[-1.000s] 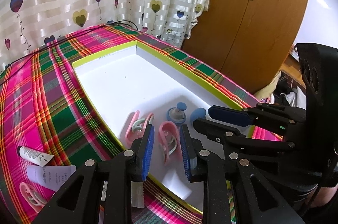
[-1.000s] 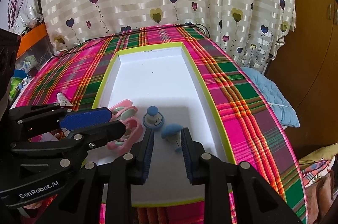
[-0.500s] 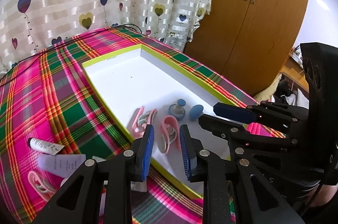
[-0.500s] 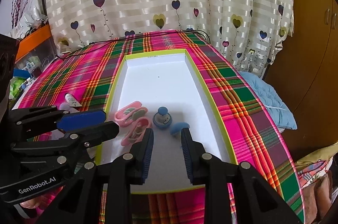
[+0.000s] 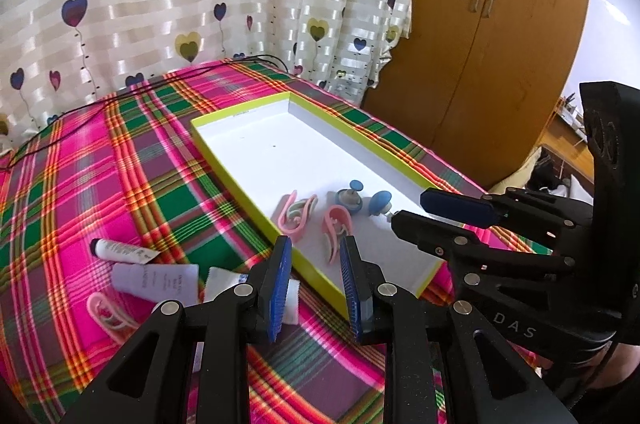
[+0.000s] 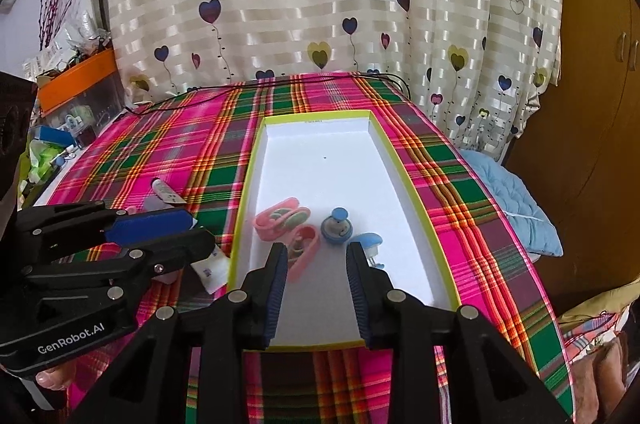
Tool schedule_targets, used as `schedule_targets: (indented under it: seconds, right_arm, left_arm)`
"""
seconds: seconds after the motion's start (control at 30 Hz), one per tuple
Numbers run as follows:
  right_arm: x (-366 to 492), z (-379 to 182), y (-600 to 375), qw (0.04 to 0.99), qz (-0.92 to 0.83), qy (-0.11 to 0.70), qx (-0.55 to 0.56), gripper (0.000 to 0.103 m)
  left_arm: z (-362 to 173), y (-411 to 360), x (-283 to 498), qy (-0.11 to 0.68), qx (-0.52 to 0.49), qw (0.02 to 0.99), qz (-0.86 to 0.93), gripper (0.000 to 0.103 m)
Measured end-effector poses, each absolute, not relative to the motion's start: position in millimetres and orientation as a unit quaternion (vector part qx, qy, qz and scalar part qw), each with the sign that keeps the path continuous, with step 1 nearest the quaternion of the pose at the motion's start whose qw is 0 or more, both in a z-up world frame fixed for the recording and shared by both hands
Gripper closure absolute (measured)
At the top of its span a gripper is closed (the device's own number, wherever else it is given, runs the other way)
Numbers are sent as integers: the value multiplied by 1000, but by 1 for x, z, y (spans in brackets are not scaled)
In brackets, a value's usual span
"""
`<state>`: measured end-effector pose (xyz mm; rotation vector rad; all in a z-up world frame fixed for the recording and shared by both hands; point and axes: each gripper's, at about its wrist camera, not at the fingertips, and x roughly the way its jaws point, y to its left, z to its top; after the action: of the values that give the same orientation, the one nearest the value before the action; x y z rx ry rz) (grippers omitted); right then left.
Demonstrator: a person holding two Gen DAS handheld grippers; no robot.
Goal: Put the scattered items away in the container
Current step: 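Lower the pink clip into the box and open left gripper while right releases the blue item, then withdraw both grippers from the box toward the remaining items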
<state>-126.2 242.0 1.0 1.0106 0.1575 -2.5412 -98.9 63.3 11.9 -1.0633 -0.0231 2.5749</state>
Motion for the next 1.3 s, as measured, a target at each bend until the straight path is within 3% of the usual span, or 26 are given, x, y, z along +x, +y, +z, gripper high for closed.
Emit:
schedule_targets:
  seconds: [1.3]
  right_arm:
    - [-92, 18, 201, 257, -901, 82, 340, 70]
  left_arm:
    - [33, 14, -50, -7, -350, 83, 933, 77]
